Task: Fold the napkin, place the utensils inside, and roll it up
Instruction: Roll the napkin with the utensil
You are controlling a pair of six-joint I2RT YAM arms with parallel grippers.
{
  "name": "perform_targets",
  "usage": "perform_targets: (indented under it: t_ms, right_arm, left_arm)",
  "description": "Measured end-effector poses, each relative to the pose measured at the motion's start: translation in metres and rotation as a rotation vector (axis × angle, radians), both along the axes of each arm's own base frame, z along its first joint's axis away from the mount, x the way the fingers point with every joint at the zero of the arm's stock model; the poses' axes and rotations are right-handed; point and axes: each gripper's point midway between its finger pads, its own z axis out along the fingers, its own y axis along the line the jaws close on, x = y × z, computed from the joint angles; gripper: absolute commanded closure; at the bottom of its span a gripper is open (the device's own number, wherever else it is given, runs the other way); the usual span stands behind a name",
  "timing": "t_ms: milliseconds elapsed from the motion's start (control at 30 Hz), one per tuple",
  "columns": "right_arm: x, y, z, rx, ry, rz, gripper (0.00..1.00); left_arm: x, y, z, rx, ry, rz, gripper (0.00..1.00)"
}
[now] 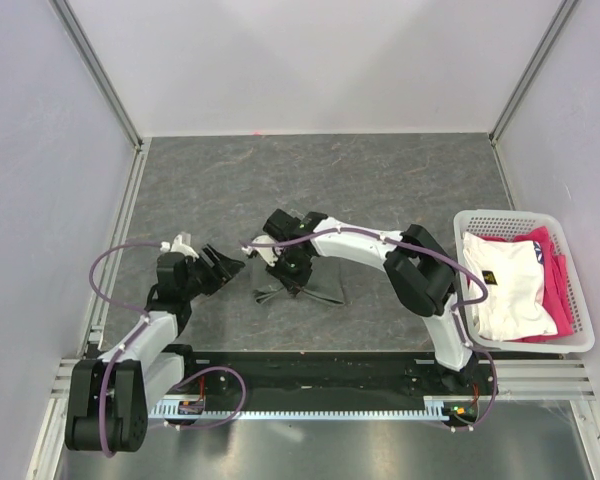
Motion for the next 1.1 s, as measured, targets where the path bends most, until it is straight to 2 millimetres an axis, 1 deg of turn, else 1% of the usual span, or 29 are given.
perform_targets:
  t_ms: [133, 333, 433, 500, 633, 733, 900, 1100]
  right_arm:
    - [0.005, 0.001, -0.002, 0.002, 0.130, -0.025, 1.00]
    - [0.007, 0.000, -0.014, 0.004, 0.325, -0.055, 1.00]
    - [0.008, -0.002, -0.015, 0.010, 0.384, -0.064, 1.00]
    - [0.008, -0.004, -0.015, 0.017, 0.416, -0.069, 1.00]
    - [0.005, -0.007, -0.016, 0.018, 0.463, -0.080, 1.00]
    - [0.005, -0.007, -0.016, 0.018, 0.484, -0.086, 1.00]
    - [0.003, -0.007, -0.016, 0.016, 0.503, -0.087, 1.00]
    - [0.003, -0.007, -0.016, 0.014, 0.515, -0.089, 1.00]
  left_arm:
    - [-0.004, -0.013, 0.006, 0.002, -0.070, -0.076, 0.26]
    - [-0.012, -0.029, 0.016, 0.013, -0.174, -0.178, 0.24]
    - [-0.014, -0.039, 0.023, 0.034, -0.229, -0.233, 0.24]
    - [-0.017, -0.048, 0.024, 0.051, -0.251, -0.282, 0.24]
    - [-0.024, -0.065, 0.020, 0.082, -0.251, -0.374, 0.23]
    - [-0.025, -0.074, 0.020, 0.107, -0.266, -0.422, 0.23]
    - [-0.024, -0.085, 0.023, 0.145, -0.290, -0.474, 0.23]
    - [-0.024, -0.092, 0.017, 0.178, -0.274, -0.507, 0.24]
